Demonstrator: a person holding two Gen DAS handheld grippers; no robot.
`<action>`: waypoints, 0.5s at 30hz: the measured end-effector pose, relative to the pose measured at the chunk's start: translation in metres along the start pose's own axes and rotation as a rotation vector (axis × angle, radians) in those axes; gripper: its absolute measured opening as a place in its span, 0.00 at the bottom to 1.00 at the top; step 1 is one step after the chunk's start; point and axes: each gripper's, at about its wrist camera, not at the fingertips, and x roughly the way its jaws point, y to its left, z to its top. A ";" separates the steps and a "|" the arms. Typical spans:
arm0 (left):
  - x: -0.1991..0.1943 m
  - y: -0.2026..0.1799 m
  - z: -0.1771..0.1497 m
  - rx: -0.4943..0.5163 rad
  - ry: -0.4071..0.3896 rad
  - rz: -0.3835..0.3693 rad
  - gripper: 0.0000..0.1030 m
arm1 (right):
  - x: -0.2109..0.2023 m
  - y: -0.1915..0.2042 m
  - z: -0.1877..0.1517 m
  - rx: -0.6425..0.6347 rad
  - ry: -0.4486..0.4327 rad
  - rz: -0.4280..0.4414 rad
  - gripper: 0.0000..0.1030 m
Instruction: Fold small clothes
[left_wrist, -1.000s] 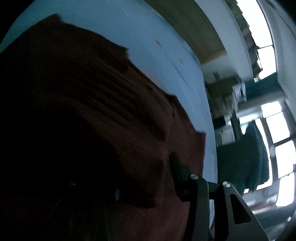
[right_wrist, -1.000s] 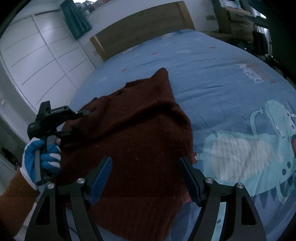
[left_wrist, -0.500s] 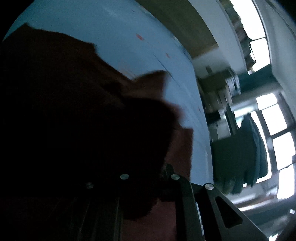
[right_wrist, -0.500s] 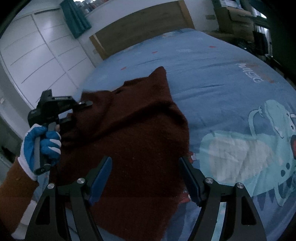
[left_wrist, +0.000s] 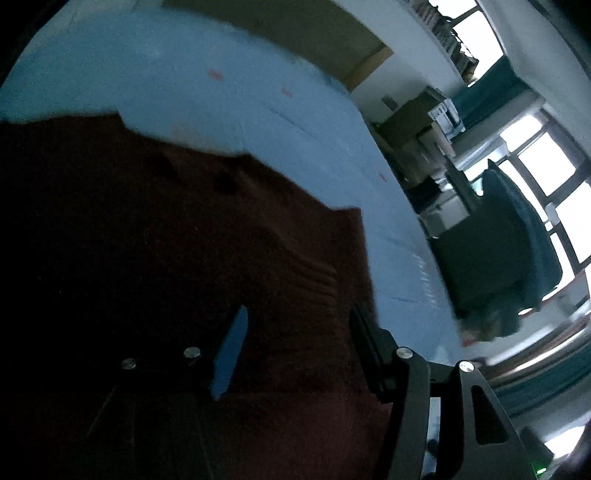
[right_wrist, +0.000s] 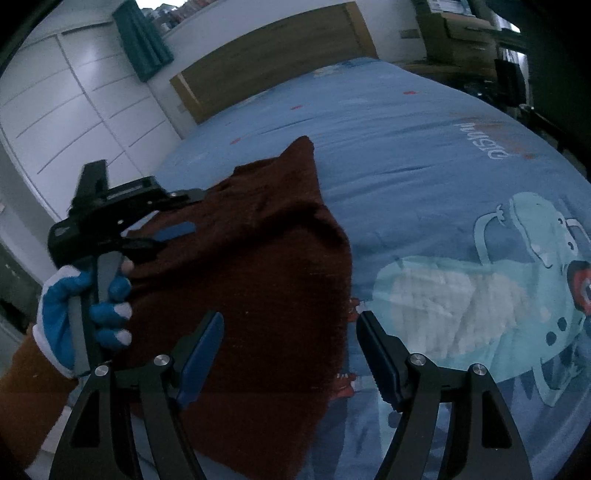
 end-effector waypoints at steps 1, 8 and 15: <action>-0.001 0.002 -0.002 0.030 -0.010 0.067 0.50 | 0.000 0.000 0.001 0.001 -0.001 0.000 0.75; 0.019 0.019 -0.040 0.179 0.039 0.375 0.51 | 0.004 0.005 0.002 -0.012 0.002 0.000 0.75; 0.021 -0.005 -0.067 0.275 0.048 0.368 0.59 | 0.012 0.010 0.002 -0.014 0.021 -0.007 0.75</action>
